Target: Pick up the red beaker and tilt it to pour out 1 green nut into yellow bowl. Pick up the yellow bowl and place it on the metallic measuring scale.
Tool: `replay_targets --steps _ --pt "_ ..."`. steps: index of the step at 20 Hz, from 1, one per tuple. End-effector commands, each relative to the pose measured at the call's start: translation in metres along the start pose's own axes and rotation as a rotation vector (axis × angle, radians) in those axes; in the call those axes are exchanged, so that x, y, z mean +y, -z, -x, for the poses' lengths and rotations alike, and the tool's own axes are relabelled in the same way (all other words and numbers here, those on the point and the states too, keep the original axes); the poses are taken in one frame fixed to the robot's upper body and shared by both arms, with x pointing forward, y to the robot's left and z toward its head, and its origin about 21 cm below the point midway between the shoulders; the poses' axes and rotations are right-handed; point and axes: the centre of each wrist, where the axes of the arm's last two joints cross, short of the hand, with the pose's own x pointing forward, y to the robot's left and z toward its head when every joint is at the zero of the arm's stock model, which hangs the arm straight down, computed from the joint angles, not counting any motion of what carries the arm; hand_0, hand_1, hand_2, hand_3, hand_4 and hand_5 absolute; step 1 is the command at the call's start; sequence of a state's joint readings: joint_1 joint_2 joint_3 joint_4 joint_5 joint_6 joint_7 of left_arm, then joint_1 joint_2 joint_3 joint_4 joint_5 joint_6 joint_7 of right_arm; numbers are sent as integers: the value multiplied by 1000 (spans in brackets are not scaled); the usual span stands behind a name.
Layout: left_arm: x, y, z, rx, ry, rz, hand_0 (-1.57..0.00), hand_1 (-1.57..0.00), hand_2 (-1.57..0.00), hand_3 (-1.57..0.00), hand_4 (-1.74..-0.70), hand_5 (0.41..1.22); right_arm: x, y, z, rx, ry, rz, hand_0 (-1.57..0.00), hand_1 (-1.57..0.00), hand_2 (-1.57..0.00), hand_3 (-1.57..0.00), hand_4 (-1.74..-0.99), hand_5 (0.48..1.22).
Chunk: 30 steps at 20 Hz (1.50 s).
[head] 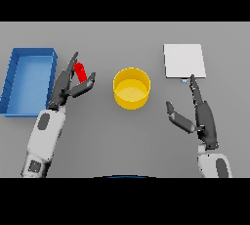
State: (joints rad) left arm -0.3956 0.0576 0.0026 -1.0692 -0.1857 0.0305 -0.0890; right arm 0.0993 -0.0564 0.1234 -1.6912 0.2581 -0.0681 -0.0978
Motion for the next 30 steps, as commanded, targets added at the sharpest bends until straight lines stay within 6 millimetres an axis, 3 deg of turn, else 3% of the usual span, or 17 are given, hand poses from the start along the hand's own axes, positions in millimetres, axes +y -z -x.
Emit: replay_targets --steps 1,10,11,13,15,18,19,22,25,30 --pt "0 4 1 13 1 1 1 1 1 1 -1290 684 2 -1 -1 -3 12 -3 1 1 1 1 -1269 643" --pt "-7 22 5 -14 -51 11 1 1 0 1 -1348 704 -1 -1 0 28 10 6 1 1 1 1 -1261 641" --pt "-9 24 5 -18 -69 -3 1 -26 -67 -31 -1378 724 0 -1 -1 22 7 9 1 1 1 1 -1259 642" --pt "-10 30 4 -8 -110 -27 -285 -328 -364 -292 -1449 783 -1 -2 0 18 3 12 1 1 1 1 -1258 644" --pt "-14 33 2 14 -95 -41 -662 -699 -733 -724 -1500 941 -3 0 1 31 0 16 1 1 1 1 -1255 644" --pt "-17 35 1 -8 -53 -15 -1106 -1125 -1142 -974 -1603 1078 -3 1 -1 17 6 20 1 1 1 1 -1252 644" --pt "-14 36 2 -16 -37 -12 -1199 -1214 -1228 -1093 -1571 1106 -1 1 -1 28 9 18 1 1 1 1 -1250 643" --pt "-19 33 1 -6 -40 -3 -1380 -1388 -1395 -1326 -1505 1162 -5 -1 -1 20 3 24 1 1 1 1 -1257 645" --pt "-22 34 -4 -35 -81 -35 -1473 -1477 -1481 -1446 -1620 1140 2 0 -4 26 30 15 1 1 1 1 -1260 643" --pt "-13 37 -28 -105 -104 -88 -1539 -1540 -1542 -1530 -1701 1114 -2 -2 1 9 -4 16 1 1 1 1 -1259 649"
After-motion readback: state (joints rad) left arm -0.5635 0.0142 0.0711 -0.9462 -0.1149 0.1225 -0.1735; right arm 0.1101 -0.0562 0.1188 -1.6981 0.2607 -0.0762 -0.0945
